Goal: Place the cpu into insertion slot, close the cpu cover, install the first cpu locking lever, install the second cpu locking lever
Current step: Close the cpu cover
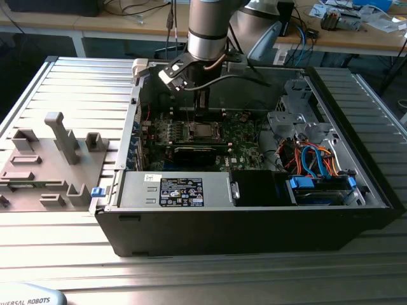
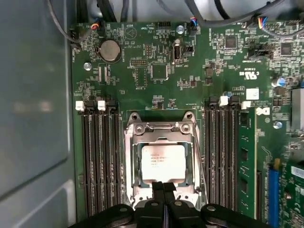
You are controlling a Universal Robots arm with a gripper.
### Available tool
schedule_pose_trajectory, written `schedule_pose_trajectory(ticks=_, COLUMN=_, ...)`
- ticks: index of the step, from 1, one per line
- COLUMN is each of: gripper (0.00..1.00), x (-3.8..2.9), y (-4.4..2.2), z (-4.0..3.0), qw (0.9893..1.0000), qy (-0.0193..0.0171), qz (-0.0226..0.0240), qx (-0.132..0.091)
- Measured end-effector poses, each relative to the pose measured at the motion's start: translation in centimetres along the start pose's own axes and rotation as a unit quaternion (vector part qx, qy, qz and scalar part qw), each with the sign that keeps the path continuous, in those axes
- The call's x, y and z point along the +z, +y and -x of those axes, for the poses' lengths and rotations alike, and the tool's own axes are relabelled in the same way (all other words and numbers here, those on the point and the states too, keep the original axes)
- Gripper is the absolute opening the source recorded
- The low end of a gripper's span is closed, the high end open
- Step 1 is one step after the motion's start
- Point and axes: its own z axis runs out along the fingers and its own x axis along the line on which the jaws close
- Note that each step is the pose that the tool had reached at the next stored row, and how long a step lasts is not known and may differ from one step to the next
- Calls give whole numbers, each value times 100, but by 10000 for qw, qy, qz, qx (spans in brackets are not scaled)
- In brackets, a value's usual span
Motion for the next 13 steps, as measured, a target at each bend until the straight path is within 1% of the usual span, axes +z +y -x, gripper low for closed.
schedule_pose_trajectory(ticks=2, gripper=11, x=52, y=1, z=-1, qw=10000, qy=-1, qz=0, qx=0)
schedule_pose_trajectory(ticks=7, gripper=11, x=152, y=3, z=-4, qw=10000, qy=-1, qz=0, qx=1)
schedule_pose_trajectory(ticks=10, gripper=11, x=236, y=4, z=-2, qw=10000, qy=-1, qz=0, qx=1)
schedule_pose_trajectory(ticks=13, gripper=11, x=255, y=5, z=5, qw=10000, qy=-2, qz=-1, qx=1)
